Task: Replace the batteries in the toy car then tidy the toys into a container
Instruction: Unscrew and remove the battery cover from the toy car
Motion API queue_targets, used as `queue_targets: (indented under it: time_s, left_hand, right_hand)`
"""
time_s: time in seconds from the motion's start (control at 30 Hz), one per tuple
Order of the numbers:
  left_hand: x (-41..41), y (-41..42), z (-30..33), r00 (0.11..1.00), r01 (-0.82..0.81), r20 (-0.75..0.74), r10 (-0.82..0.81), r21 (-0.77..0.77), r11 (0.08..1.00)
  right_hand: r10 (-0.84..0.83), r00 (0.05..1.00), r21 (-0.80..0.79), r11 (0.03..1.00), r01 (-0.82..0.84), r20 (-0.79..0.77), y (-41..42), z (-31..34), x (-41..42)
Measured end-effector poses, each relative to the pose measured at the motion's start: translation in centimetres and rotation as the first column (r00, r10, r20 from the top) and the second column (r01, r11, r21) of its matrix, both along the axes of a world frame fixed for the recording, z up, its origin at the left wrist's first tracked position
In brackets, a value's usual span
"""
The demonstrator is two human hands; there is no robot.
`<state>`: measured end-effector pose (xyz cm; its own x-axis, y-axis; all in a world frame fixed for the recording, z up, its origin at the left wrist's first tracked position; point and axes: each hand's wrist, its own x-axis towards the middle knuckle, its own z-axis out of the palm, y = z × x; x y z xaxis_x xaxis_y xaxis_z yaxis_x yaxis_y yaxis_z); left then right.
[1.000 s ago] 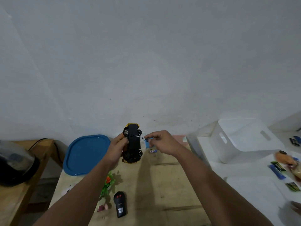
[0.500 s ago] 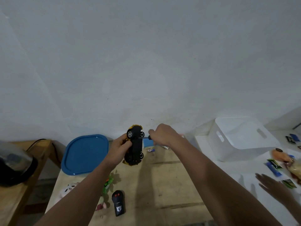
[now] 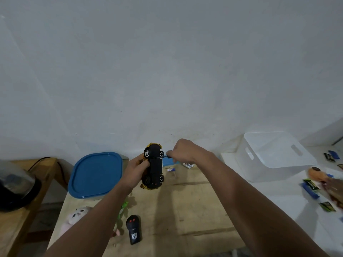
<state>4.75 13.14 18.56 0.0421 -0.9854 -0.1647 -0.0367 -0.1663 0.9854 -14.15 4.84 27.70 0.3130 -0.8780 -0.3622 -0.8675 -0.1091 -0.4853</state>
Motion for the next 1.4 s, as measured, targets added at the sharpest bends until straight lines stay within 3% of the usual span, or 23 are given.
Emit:
queue_targets:
  time_s: [0.4, 0.53, 0.7, 1.13, 1.27, 1.4]
  left_hand:
    - [0.0, -0.1, -2.4, 0.981, -0.006, -0.188, 0.039, 0.172, 0.985]
    - [0.0, -0.4, -3.3, 0.966, -0.005, -0.25, 0.059, 0.21, 0.978]
    - [-0.1, -0.5, -4.0, 0.965, -0.008, -0.254, 0.066, 0.222, 0.975]
    - [0.1, -1.1, -4.2, 0.961, 0.004, -0.271, 0.061, 0.237, 0.972]
    - [0.1, -1.2, -4.3, 0.96, 0.003, -0.272, 0.067, 0.25, 0.968]
    - [-0.1, -1.4, -4.2, 0.957, 0.005, -0.281, 0.068, 0.253, 0.967]
  right_hand:
    - [0.067, 0.997, 0.021, 0.998, -0.066, -0.032, -1.1, -0.3, 0.6]
    - [0.082, 0.994, -0.044, 0.995, -0.086, -0.077, -1.6, -0.5, 1.0]
    - [0.137, 0.982, 0.014, 0.991, -0.136, -0.131, -1.6, -0.2, 1.4]
    - [0.114, 0.99, 0.006, 0.994, -0.114, -0.089, -2.6, -0.2, 1.9]
    - [0.115, 0.991, 0.067, 0.992, -0.11, -0.068, -3.1, 0.1, 2.0]
    - [0.09, 0.992, 0.01, 0.996, -0.09, -0.093, -3.0, 0.0, 2.0]
